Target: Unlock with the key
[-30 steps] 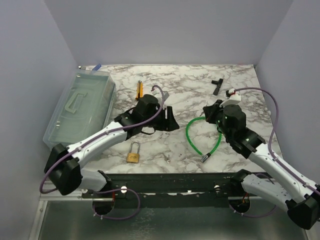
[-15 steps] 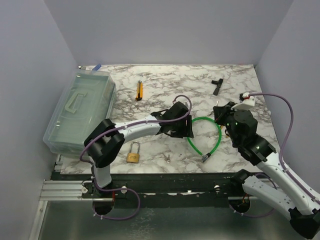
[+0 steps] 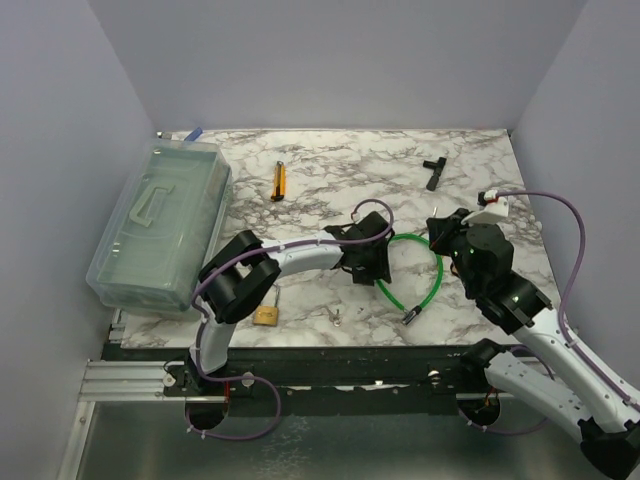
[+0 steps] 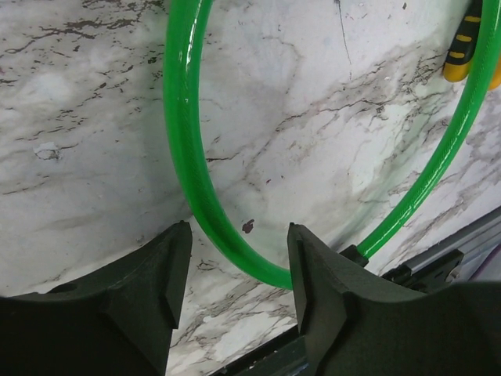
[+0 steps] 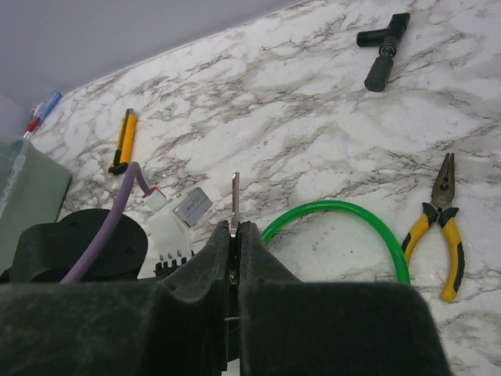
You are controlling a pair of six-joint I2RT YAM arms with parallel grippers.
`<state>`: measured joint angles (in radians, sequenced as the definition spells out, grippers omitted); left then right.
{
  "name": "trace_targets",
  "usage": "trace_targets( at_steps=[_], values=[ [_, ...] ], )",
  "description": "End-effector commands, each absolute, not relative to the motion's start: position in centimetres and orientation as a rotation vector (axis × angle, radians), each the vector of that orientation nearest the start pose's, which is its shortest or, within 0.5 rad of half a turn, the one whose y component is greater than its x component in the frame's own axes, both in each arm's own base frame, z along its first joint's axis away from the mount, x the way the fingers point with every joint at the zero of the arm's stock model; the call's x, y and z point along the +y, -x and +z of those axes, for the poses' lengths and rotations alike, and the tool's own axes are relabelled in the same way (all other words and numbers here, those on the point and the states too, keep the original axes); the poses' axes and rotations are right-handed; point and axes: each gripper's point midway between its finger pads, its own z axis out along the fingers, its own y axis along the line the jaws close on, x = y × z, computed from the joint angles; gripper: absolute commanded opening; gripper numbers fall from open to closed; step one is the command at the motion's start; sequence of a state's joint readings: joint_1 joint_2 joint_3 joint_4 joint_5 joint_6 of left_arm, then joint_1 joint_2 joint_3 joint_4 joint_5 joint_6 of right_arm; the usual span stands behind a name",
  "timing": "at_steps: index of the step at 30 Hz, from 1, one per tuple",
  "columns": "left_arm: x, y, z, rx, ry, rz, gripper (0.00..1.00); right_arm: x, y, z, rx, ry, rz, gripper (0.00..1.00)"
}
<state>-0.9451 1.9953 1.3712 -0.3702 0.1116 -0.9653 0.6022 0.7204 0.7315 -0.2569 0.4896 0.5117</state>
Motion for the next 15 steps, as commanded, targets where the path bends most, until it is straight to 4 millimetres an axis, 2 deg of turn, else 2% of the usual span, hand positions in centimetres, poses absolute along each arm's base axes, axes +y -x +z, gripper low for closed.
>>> trace_targets(
  at_steps=[1, 3, 6, 10, 15],
  values=[
    [-42.2, -23.8, 3.5, 2.804, 0.034, -0.721, 0.39, 10.3, -27.1, 25.4, 1.780, -0.291, 0.336, 0.01],
    [-42.3, -23.8, 3.4, 2.801, 0.035, -0.714, 0.28, 10.2, -27.0, 25.4, 1.781, -0.293, 0.337, 0.01],
    [-42.4, -24.0, 3.7, 2.782, 0.043, -0.712, 0.00, 10.0, -26.7, 25.2, 1.780, -0.298, 0.338, 0.01],
    [-42.0, -24.4, 4.9, 2.736, 0.099, -0.721, 0.00, 9.9, -26.5, 25.3, 1.773, -0.301, 0.348, 0.00],
    [-40.3, -25.0, 6.9, 2.653, 0.244, -0.708, 0.00, 10.1, -26.5, 25.5, 1.759, -0.298, 0.364, 0.01]
  ],
)
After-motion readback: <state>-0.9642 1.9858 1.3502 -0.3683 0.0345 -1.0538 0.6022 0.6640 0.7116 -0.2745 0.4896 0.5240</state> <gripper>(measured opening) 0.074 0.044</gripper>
